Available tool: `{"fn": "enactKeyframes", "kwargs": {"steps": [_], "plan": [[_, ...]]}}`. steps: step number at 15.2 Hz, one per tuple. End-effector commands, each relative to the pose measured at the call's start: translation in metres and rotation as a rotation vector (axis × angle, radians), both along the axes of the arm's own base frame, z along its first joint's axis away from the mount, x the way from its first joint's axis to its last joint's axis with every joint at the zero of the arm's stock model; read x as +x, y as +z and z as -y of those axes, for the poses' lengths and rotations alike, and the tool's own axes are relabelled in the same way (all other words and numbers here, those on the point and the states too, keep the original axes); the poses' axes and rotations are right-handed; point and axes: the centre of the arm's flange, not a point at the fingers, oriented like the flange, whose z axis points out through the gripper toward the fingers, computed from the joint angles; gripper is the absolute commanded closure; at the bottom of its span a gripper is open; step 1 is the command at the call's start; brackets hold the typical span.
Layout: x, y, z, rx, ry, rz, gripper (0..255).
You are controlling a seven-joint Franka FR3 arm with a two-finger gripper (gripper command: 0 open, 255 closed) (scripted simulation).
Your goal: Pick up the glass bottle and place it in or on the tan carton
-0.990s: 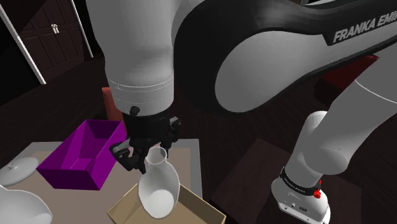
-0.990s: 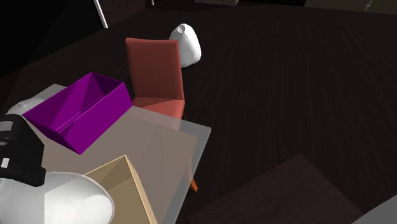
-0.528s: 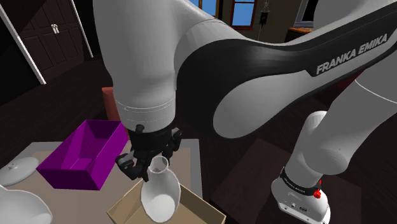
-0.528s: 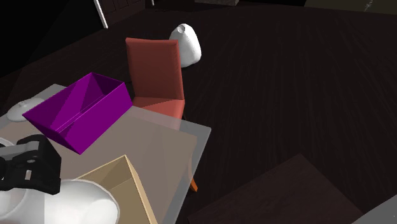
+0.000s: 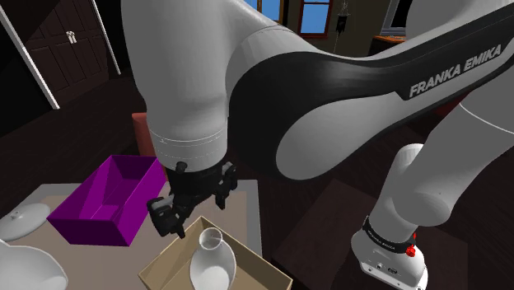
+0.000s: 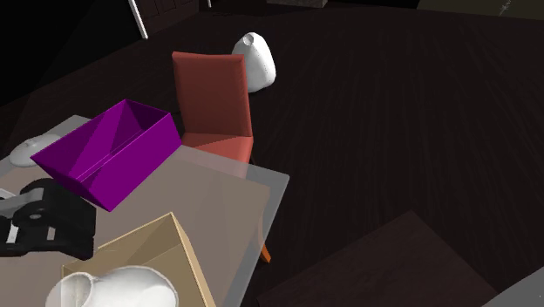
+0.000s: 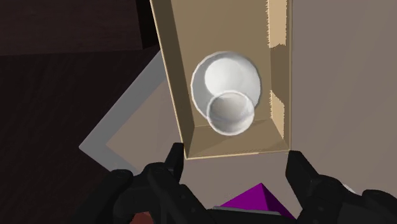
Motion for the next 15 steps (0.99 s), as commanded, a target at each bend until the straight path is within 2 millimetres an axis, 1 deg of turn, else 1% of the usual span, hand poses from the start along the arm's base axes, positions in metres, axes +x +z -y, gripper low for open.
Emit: {"fn": "enactKeyframes", "kwargs": {"steps": [1, 4, 7, 8, 15], "plan": [[0.000, 0.000, 0.000, 0.000, 0.000, 0.000, 0], [0.000, 0.000, 0.000, 0.000, 0.000, 0.000, 0], [-0.005, 0.039, 0.000, 0.000, 0.000, 0.000, 0], [-0.006, 0.050, 0.000, 0.000, 0.000, 0.000, 0], [-0.006, 0.050, 0.000, 0.000, 0.000, 0.000, 0]]}}
